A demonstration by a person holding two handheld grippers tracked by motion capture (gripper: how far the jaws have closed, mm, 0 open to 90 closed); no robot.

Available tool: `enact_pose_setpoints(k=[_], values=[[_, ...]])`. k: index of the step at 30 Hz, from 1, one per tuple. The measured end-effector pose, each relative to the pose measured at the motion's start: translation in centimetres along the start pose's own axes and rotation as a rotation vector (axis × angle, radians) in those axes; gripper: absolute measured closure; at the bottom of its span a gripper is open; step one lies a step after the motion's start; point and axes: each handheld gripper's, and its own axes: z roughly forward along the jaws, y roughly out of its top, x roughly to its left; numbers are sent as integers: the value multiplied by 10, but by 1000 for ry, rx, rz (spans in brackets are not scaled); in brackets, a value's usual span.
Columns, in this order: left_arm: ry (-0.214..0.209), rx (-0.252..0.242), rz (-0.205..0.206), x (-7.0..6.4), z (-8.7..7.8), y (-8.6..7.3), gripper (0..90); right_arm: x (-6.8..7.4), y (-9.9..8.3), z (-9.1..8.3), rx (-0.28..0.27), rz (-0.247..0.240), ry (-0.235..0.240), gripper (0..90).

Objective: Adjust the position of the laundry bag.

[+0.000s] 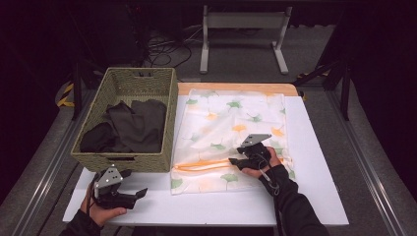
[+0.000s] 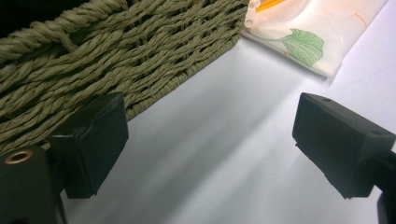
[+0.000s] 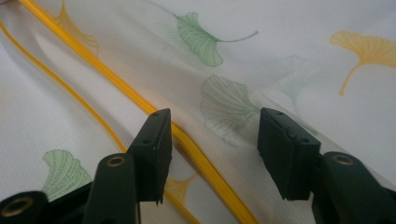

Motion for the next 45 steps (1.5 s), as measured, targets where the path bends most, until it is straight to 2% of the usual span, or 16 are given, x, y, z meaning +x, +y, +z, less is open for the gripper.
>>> enact_pose_setpoints(k=[2, 5, 7, 11, 13, 15, 19, 22, 32, 40, 45], values=[[3, 5, 1, 0, 0, 0, 116, 3, 2, 1, 6, -17, -13, 533], [1, 10, -5, -1, 1, -1, 116, 2, 3, 3, -6, 1, -17, 647], [5, 15, 3, -1, 1, -1, 116, 0, 3, 3, -8, 14, -37, 739], [1, 20, 7, -2, 2, -1, 115, -5, 4, 3, -6, 51, -35, 836], [5, 20, 4, -3, 2, -1, 114, -5, 3, 2, -9, 46, -33, 871], [23, 23, 16, -2, 2, -1, 114, -5, 4, 2, -10, 39, -33, 874], [20, 27, 9, -2, 3, -1, 112, -4, 5, -3, -39, 37, -38, 877], [12, 31, 22, -2, 3, -1, 112, -2, 10, -16, -92, 36, -43, 877], [4, 22, 28, -3, 2, 0, 110, 7, 21, -40, -167, 8, -53, 881], [10, 10, 36, -3, 0, 2, 110, 13, 24, -47, -185, -7, -68, 881], [16, -1, 55, -5, -3, 4, 110, 14, 24, -47, -189, -11, -71, 881]])
